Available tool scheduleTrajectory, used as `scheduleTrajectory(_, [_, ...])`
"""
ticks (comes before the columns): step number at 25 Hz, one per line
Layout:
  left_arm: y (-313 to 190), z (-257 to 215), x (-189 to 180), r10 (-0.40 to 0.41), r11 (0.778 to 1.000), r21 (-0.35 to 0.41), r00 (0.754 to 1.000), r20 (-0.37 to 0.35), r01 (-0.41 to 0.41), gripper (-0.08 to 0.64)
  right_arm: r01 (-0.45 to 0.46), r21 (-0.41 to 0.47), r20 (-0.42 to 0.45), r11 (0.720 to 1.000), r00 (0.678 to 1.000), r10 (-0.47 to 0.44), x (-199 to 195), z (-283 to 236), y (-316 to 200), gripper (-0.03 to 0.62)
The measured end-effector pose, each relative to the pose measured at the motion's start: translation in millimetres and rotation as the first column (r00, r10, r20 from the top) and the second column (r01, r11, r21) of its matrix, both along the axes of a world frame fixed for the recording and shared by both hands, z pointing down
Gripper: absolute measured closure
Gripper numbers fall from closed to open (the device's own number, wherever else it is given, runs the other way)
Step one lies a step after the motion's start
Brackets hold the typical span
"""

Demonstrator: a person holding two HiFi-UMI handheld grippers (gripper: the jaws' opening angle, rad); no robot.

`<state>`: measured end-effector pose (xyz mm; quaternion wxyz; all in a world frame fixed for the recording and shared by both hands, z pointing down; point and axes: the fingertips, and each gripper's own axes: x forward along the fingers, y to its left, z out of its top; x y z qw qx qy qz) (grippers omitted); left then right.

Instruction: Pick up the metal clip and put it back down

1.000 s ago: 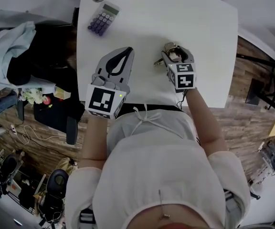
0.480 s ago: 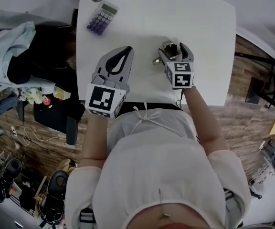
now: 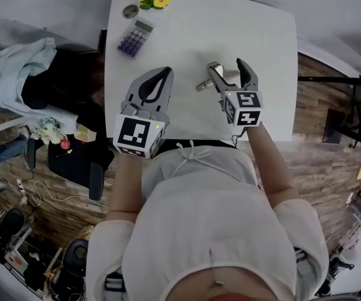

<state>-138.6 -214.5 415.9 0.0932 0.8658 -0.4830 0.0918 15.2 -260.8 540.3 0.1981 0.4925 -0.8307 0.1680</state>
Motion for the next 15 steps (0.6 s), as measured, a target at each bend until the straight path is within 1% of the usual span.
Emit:
scheduleTrajectory(3, [2.3, -12.6, 3.7, 0.007, 1.0, 0.025, 1.0, 0.002, -0.007, 0.541, -0.005, 0.106, 0.031, 0.994, 1.0, 0.002, 6.1, -41.8, 0.3, 0.229])
scheduleTrajectory(7, [4.4, -28.6, 8.5, 0.013, 0.998, 0.056, 1.0, 0.01, -0.014, 0.541, -0.012, 0.231, 0.066, 0.973, 0.998, -0.003, 18.0, -94.3, 6.5, 0.261])
scheduleTrajectory(10, [3.9, -39.9, 10.7, 0.014, 0.997, 0.08, 1.0, 0.017, -0.015, 0.541, -0.01, 0.334, 0.064, 0.942, 0.998, -0.012, 27.0, -130.7, 13.5, 0.308])
scheduleTrajectory(13, [3.4, -51.0, 13.0, 0.013, 0.995, 0.102, 1.0, 0.021, -0.015, 0.541, -0.01, 0.432, 0.041, 0.902, 0.999, -0.009, 36.5, -161.8, 21.8, 0.368])
scheduleTrajectory(15, [3.9, -57.2, 14.5, 0.013, 0.993, 0.114, 1.0, 0.022, -0.015, 0.541, -0.009, 0.481, 0.023, 0.876, 1.0, -0.002, 42.1, -177.4, 27.7, 0.402])
